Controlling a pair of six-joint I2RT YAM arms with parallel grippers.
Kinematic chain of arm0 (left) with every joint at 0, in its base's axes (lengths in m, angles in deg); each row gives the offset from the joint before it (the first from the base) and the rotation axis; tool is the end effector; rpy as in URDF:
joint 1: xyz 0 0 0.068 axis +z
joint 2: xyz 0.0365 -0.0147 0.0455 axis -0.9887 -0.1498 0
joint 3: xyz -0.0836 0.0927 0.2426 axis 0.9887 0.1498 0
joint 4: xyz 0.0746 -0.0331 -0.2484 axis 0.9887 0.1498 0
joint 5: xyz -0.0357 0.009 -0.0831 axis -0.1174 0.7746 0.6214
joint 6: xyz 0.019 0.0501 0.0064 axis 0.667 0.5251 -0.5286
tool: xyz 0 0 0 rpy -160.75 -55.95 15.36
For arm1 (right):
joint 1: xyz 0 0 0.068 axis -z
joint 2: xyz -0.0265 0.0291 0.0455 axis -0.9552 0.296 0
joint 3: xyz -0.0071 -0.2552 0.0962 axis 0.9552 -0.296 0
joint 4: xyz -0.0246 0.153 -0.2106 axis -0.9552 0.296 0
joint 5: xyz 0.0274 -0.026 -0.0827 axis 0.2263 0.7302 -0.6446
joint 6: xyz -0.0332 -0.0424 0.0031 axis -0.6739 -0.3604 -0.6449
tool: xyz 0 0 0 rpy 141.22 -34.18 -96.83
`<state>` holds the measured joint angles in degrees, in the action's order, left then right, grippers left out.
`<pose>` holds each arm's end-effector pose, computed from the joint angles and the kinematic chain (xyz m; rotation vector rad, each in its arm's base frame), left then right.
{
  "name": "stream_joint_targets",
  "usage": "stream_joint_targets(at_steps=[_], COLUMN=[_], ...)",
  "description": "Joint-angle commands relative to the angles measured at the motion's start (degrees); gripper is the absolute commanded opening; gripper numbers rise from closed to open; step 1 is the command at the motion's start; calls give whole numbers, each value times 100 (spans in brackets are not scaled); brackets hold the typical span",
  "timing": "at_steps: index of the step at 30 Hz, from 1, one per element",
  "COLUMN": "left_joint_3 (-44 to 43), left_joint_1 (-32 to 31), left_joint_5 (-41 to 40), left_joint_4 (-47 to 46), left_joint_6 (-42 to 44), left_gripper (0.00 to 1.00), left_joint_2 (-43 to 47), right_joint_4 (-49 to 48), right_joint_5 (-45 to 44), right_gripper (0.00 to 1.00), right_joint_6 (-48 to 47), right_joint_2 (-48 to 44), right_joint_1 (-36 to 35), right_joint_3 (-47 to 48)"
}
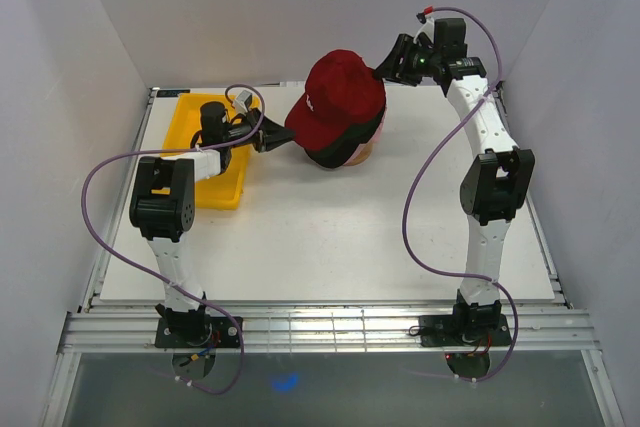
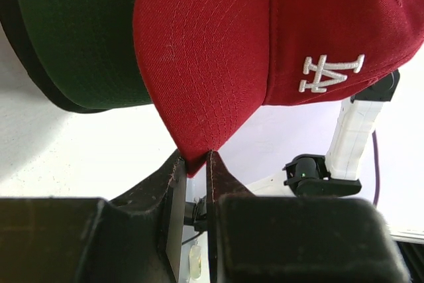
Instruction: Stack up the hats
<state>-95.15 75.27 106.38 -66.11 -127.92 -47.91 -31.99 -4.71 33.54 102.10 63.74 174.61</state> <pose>0.4259 -0.0763 0.1929 -0.3653 2.1162 -1.8166 0.4944 0.0956 0.3573 -0.0608 2.0644 0.8428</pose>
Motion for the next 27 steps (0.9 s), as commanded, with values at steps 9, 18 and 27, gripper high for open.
stream_joint_targets(at_steps=[9, 18, 27], left_joint_3=[-116, -362, -564], left_joint_1=[-39, -83, -101], left_joint_5=[-238, -335, -466], left_joint_4=[742, 1384, 1902], left_joint_6=[553, 993, 1327], left_gripper=[0, 0, 0], left_joint_2=[33, -46, -90], right_joint_4=[-131, -123, -96], right_joint_5=[80, 18, -167], right_gripper=[53, 44, 31], right_joint_6=[-68, -68, -94], right_joint_2=[-140, -70, 71], right_joint_1=[-45, -63, -72], right_joint_3=[-47, 41, 155])
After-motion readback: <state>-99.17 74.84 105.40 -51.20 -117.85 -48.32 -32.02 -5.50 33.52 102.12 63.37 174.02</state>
